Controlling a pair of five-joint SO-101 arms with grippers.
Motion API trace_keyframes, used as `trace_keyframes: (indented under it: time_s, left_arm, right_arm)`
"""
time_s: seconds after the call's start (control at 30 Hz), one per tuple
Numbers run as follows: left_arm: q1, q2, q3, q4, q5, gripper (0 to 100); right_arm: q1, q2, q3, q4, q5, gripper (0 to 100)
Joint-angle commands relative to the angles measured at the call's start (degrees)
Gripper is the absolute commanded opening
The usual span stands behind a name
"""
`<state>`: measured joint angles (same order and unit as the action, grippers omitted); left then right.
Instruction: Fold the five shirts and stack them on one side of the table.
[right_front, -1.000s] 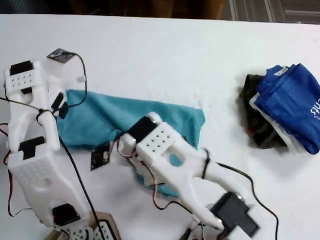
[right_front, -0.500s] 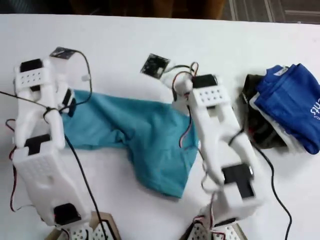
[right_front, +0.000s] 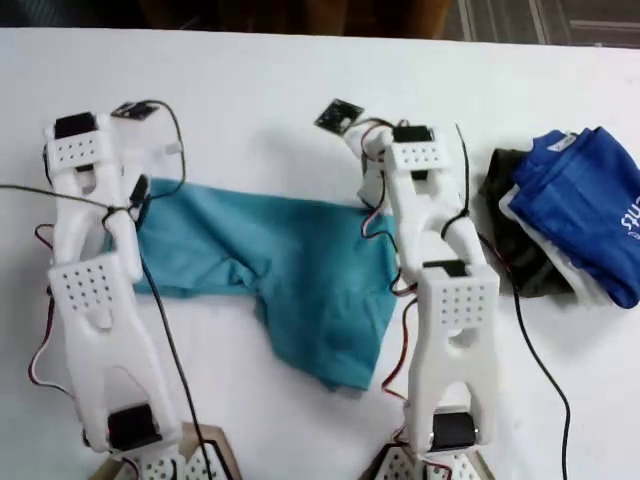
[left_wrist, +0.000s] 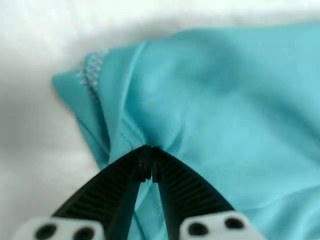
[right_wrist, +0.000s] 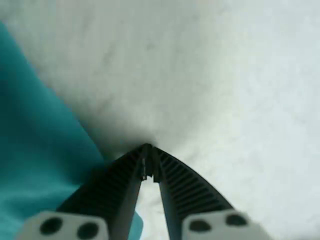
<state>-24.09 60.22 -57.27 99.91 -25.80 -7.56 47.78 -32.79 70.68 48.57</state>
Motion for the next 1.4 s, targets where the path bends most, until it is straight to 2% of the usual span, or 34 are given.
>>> trace_keyframes:
  time_s: [0.0, 0.1, 0.33, 0.5, 0.67, 0.8, 0.9, 1.17, 1.37]
  left_arm:
    - [-1.76, 5.98, -14.55, 2.46, -0.44, 4]
    - [-2.29, 9.32, -19.3, 2.46, -0.44, 4]
    - [-2.46, 9.23, -20.26, 2.37, -0.44, 4]
    - [-2.46, 2.2, -20.18, 2.37, -0.18, 4]
    - [-2.73, -4.48, -19.65, 2.37, -0.53, 5]
    - [-4.66, -5.36, -19.65, 2.55, -0.35, 13]
    - [-6.95, -5.27, -17.89, 2.73, -0.26, 16]
    - [-8.79, -10.81, 3.47, 2.55, -0.18, 16]
    - [-7.3, -11.78, 9.01, 1.67, -0.53, 16]
  right_arm:
    - [2.33, 5.05, -12.66, 1.71, -0.7, 1.8]
    - [2.77, 9.36, -21.45, 5.49, -0.7, 1.8]
    - [3.12, 14.37, -38.24, 18.59, -0.7, 1.8]
    - [2.77, 14.37, -51.16, 30.2, -0.7, 1.8]
    - [3.3, 12.97, -56.18, 30.99, -1.05, 1.8]
    - [2.68, 8.84, -50.64, 30.99, -7.3, 1.8]
    - [1.71, 3.3, -42.37, 30.99, -9.14, 1.8]
    - [-2.86, -19.82, -4.75, 30.55, -8.97, 1.8]
    - [0.13, -24.4, 15.3, 17.36, -8.88, 1.8]
